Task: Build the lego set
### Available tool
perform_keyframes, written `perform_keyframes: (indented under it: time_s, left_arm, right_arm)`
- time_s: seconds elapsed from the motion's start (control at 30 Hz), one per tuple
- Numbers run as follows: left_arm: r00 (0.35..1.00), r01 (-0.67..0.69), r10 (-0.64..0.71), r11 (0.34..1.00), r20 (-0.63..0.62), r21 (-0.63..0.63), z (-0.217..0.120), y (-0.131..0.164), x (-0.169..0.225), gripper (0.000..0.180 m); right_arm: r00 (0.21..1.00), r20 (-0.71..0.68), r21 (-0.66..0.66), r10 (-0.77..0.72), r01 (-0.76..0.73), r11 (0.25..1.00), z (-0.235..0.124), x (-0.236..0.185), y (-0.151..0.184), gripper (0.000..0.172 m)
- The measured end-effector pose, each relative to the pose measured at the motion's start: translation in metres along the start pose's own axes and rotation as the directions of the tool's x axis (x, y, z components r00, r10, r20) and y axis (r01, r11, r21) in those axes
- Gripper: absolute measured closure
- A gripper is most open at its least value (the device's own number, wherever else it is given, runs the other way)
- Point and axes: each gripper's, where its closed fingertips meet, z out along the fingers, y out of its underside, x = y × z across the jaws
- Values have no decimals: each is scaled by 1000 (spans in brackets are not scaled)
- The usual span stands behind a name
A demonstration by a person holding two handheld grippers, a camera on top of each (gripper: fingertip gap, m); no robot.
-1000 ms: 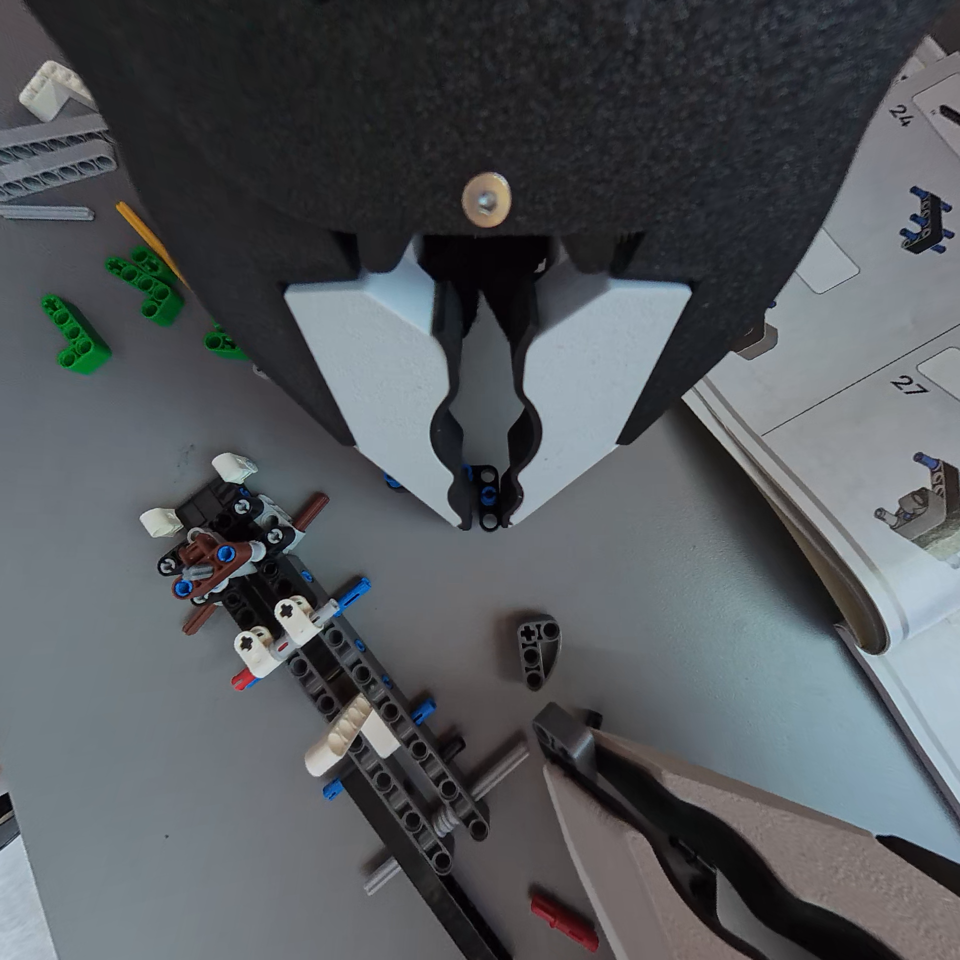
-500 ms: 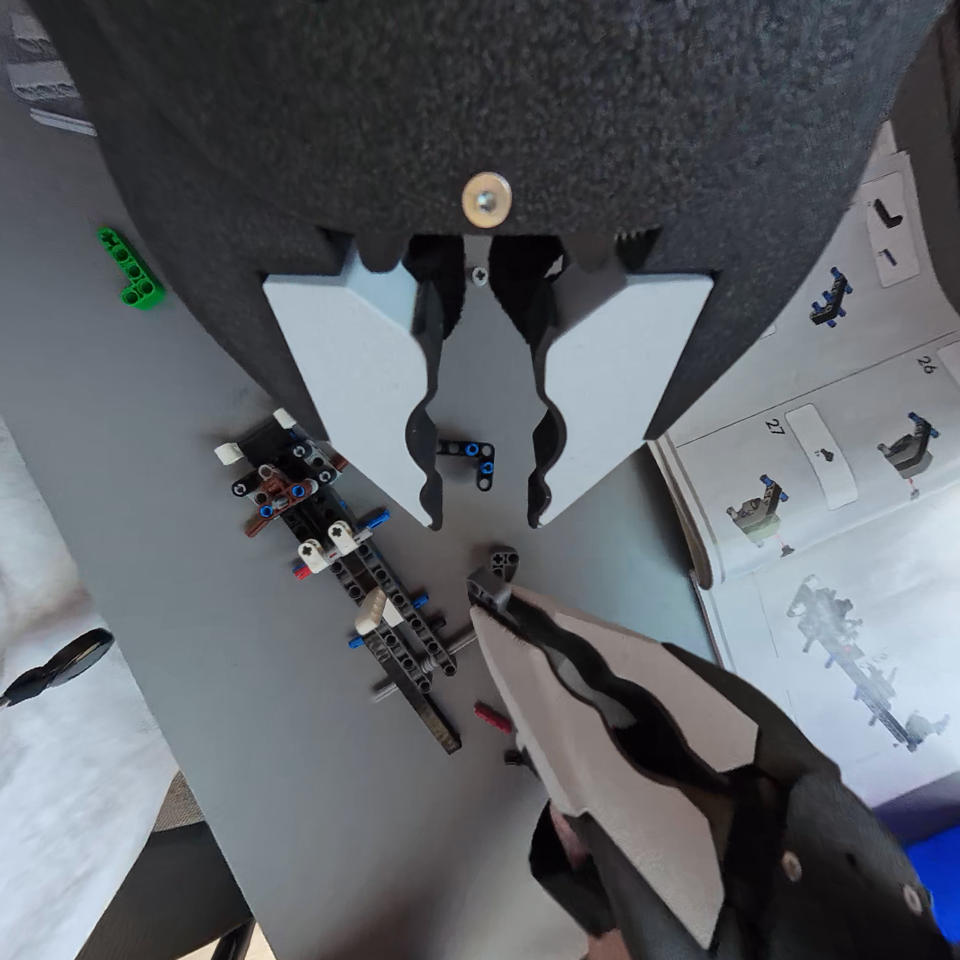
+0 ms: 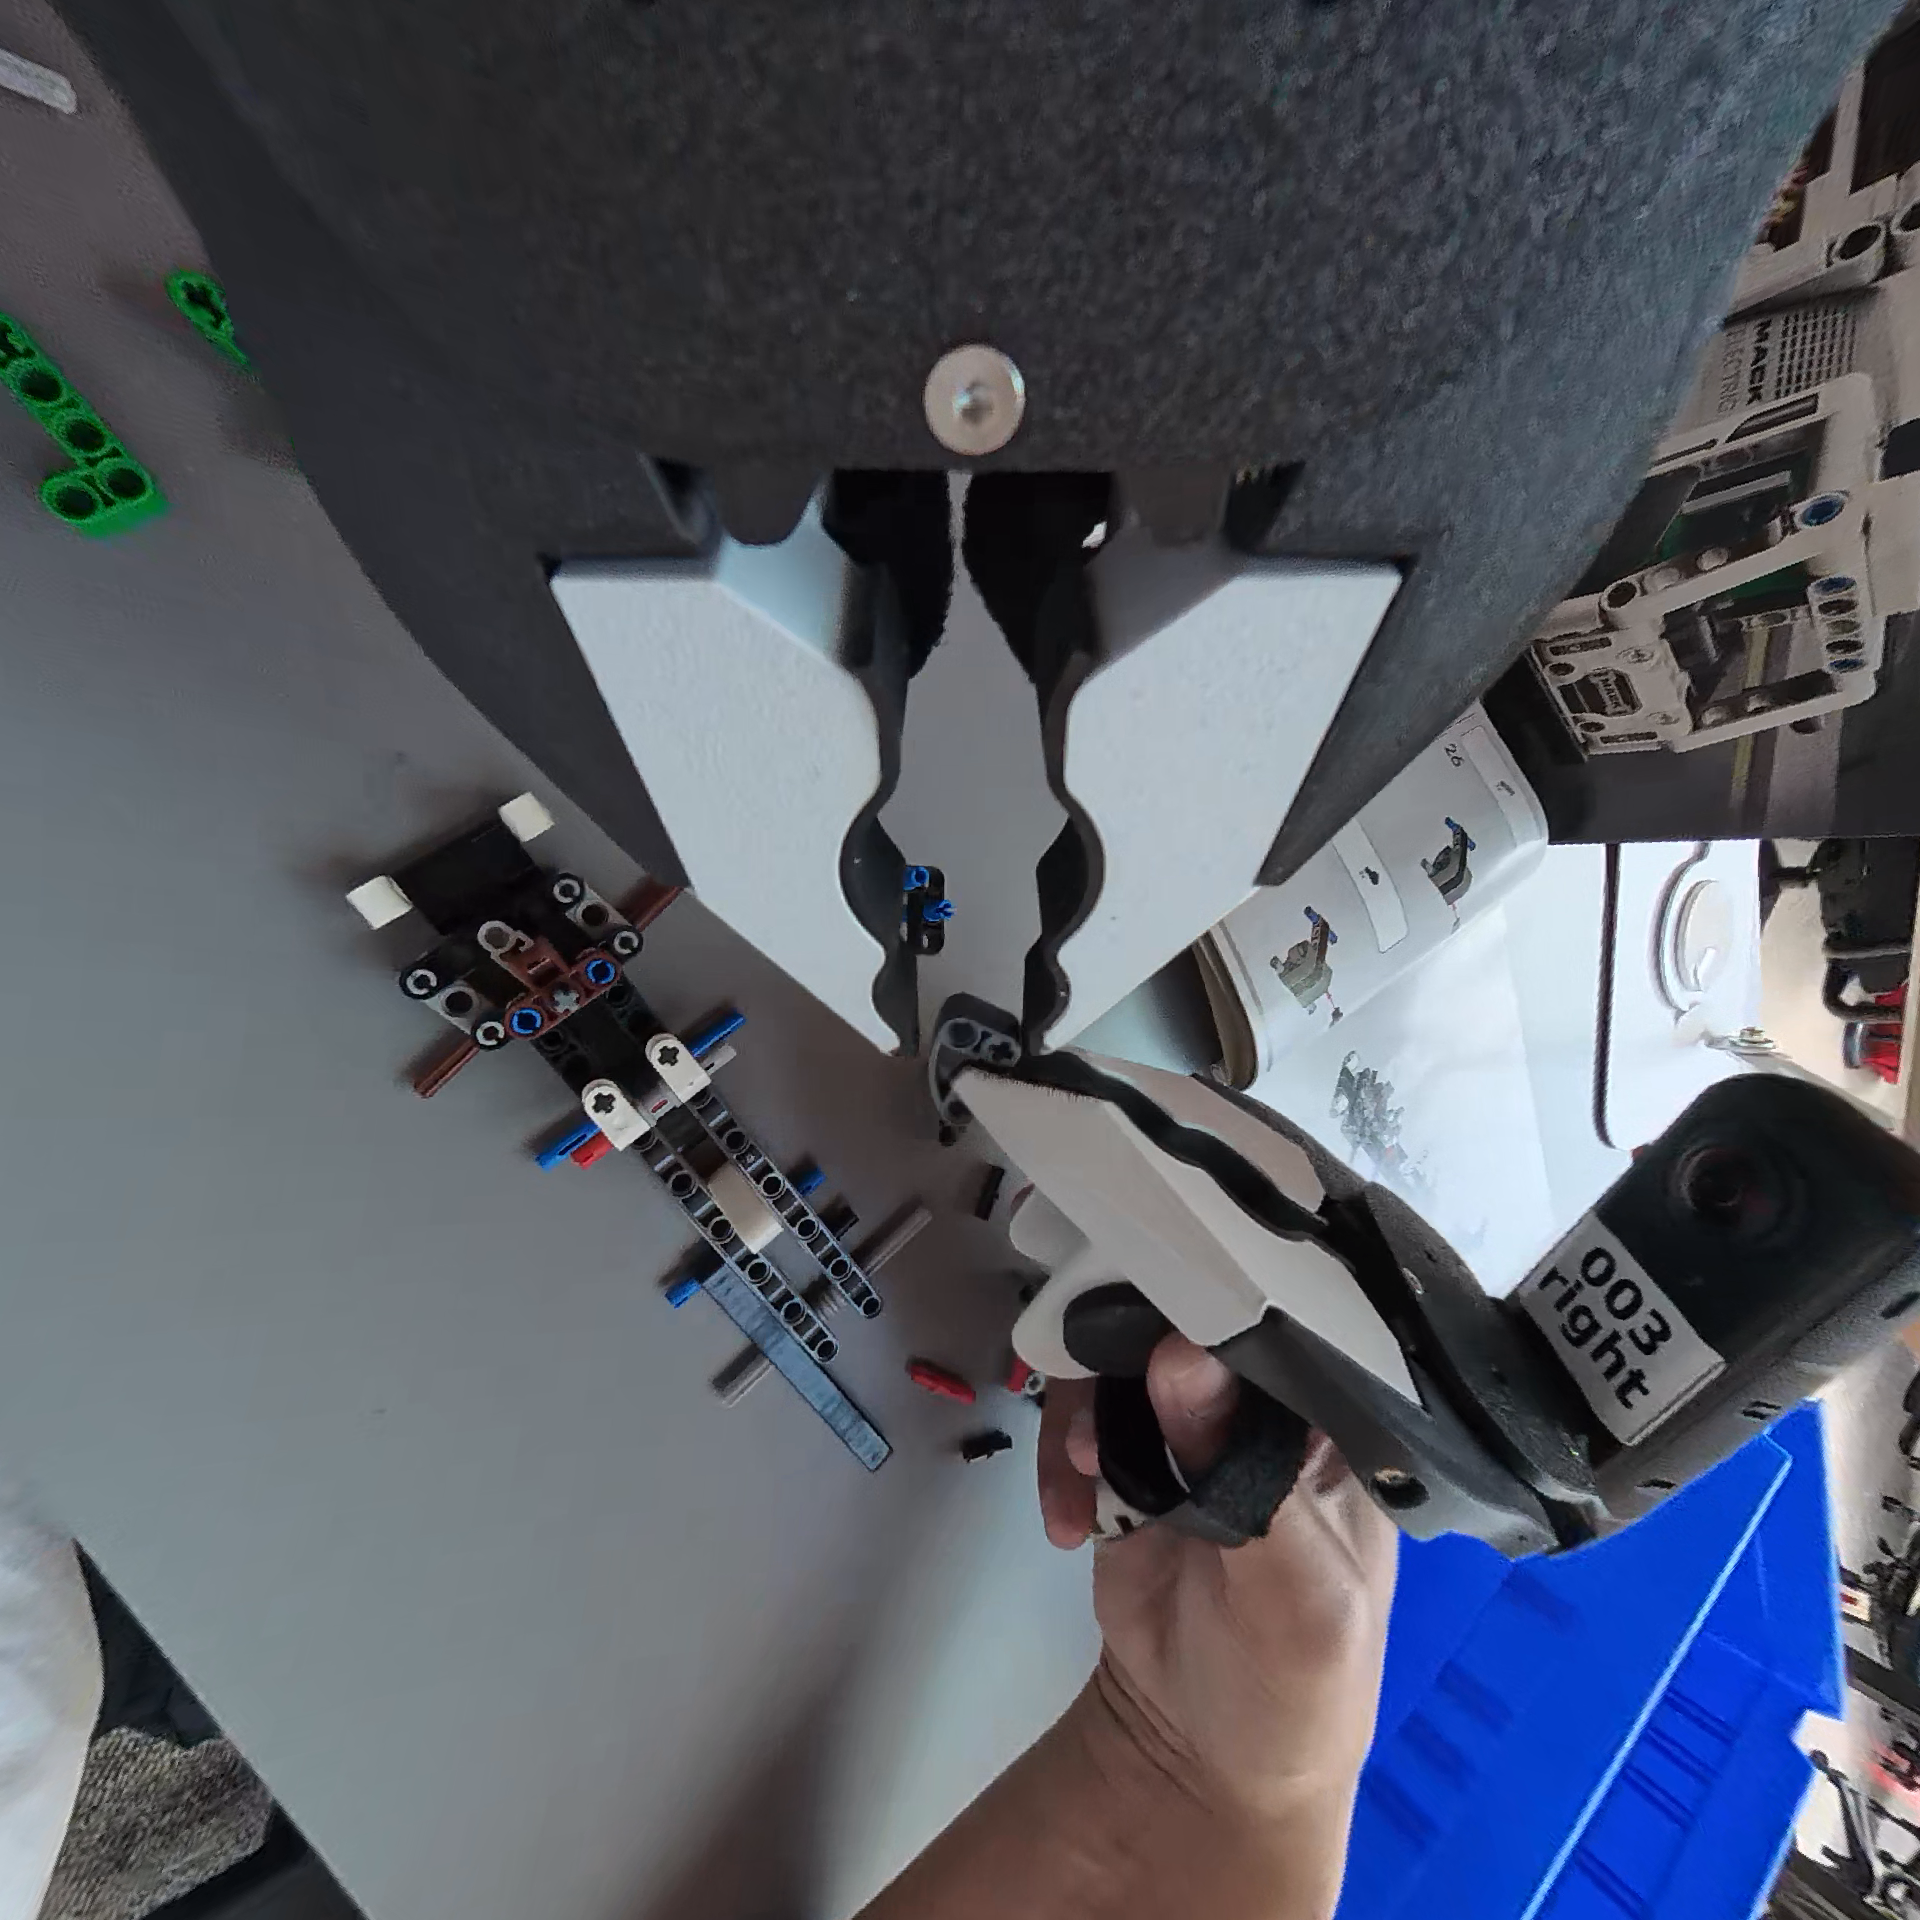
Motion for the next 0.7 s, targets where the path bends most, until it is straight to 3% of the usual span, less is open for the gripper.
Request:
perform_keyframes:
  time_s: [0.1,0.43,0.57,0.7]
  left_arm:
    - [999,24,-25,999,40,28,-3,-3,-2,162]
    - [983,138,-144,989,114,56,-5,6,-8,166]
    - [953,286,-290,957,86,55,-7,25,-9,166]
    - [858,513,-510,856,-60,56,-1,40,1,166]
  right_arm:
    - [997,28,30,73,-74,997,-3,2,-4,166]
    - [996,48,60,79,-82,995,-3,4,-7,158]
    - [997,-24,82,70,-68,994,-16,11,-12,148]
    - [961,-269,50,-59,75,996,-34,36,-10,148]
